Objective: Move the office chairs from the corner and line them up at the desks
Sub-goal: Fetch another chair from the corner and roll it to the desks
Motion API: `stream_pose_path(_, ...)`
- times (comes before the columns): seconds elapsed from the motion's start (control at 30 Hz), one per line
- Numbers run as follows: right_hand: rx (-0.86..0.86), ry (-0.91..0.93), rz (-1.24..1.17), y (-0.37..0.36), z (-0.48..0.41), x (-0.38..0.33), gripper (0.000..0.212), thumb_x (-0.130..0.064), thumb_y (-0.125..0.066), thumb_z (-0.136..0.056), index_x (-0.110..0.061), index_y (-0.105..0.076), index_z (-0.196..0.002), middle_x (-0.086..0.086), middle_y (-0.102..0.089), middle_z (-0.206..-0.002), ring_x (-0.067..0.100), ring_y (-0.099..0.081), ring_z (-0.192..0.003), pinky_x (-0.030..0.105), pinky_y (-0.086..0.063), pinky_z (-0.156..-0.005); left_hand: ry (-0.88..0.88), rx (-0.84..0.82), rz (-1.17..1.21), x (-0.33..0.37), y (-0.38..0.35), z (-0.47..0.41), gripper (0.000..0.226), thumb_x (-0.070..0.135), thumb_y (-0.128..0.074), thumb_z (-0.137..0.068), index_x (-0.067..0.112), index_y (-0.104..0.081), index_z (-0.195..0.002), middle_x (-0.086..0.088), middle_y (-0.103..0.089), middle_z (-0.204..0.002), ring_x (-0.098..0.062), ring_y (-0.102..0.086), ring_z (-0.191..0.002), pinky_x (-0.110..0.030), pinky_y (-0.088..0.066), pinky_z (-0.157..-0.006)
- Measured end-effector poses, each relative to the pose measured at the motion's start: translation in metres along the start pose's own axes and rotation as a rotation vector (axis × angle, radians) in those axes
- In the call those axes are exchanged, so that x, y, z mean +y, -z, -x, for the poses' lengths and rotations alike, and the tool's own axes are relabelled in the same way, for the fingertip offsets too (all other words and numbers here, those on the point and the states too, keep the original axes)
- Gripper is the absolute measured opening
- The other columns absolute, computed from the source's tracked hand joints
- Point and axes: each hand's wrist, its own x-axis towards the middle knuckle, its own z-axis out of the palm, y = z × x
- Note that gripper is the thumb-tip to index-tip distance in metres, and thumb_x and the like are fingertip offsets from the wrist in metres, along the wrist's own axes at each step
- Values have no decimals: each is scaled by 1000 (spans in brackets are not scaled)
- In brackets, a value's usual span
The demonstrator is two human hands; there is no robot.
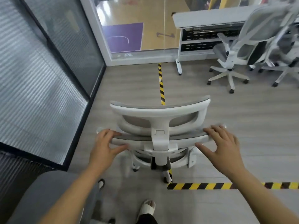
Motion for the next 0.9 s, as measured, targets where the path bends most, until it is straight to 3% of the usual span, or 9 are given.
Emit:
stream_pose_path(0.07, 45, -25, -69, 16, 16, 7, 61, -58, -65, -80, -29, -55, -133, -4, -50, -142, 19, -33, -138, 47, -32, -111, -37, -26, 25, 17, -21, -16, 52, 65, -72, -63, 32, -63, -102, 16, -45, -113, -3, -44, -112, -13, -34, -84)
stream_pose_path(0.17, 86, -62, -83, 26, 33, 14, 61, -52, -67, -77, -29, -56, -132, -8, -47, -141, 18, -32, -140, 39, -32, -110, -150, -41, 19, 44, -57, -47, 58, 74, -66, -62, 33, -63, -103, 20, -42, -114, 6, -37, -114, -26, -38, -81)
stream_pose_path(0.23, 136, -146, -37, 28, 35, 27, 60, -49, -66, -77, -26, -56, -132, -6, -49, -140, 22, -29, -142, 37, -30, -110, -227, -76, 19, 68, -82, -68, 57, 72, -67, -64, 32, -63, -104, 16, -46, -115, 1, -38, -117, -28, -39, -76)
stream_pose_path(0.33, 291, -293, 54, 35, 30, 55, 53, -44, -67, -78, -19, -64, -125, 4, -59, -133, 27, -38, -138, 42, -39, -107, -325, -159, 53, 106, -120, -100, 55, 70, -66, -67, 32, -62, -106, 19, -41, -116, -4, -37, -120, -26, -36, -73)
stream_pose_path(0.47, 416, -437, 84, 54, 20, 100, 51, -42, -69, -76, -14, -68, -119, 5, -64, -126, 26, -44, -133, 46, -45, -102, -465, -232, 92, 156, -179, -142, 66, 79, -46, -69, 31, -60, -111, 11, -46, -123, -9, -37, -124, -29, -40, -78)
stream_pose_path(0.6, 462, -517, 96, 84, 8, 162, 51, -42, -68, -77, -14, -68, -120, 4, -63, -127, 26, -44, -133, 44, -46, -100, -591, -295, 73, 214, -241, -180, 62, 77, -43, -75, 30, -57, -112, 9, -50, -125, -13, -33, -134, -39, -46, -94)
stream_pose_path(0.8, 517, -578, 164, 135, -20, 288, 53, -48, -64, -78, -15, -69, -119, 3, -64, -126, 26, -45, -132, 39, -42, -101, -746, -287, 7, 314, -345, -224, 54, 75, -43, -83, 33, -55, -115, 11, -52, -127, -12, -35, -137, -37, -50, -88)
stream_pose_path(0.9, 492, -588, 176, 168, -42, 358, 48, -44, -71, -78, -16, -69, -117, 4, -65, -122, 29, -47, -130, 43, -45, -100, -777, -268, 14, 370, -401, -242, 52, 69, -47, -85, 30, -57, -118, 9, -55, -125, -14, -39, -135, -40, -49, -95)
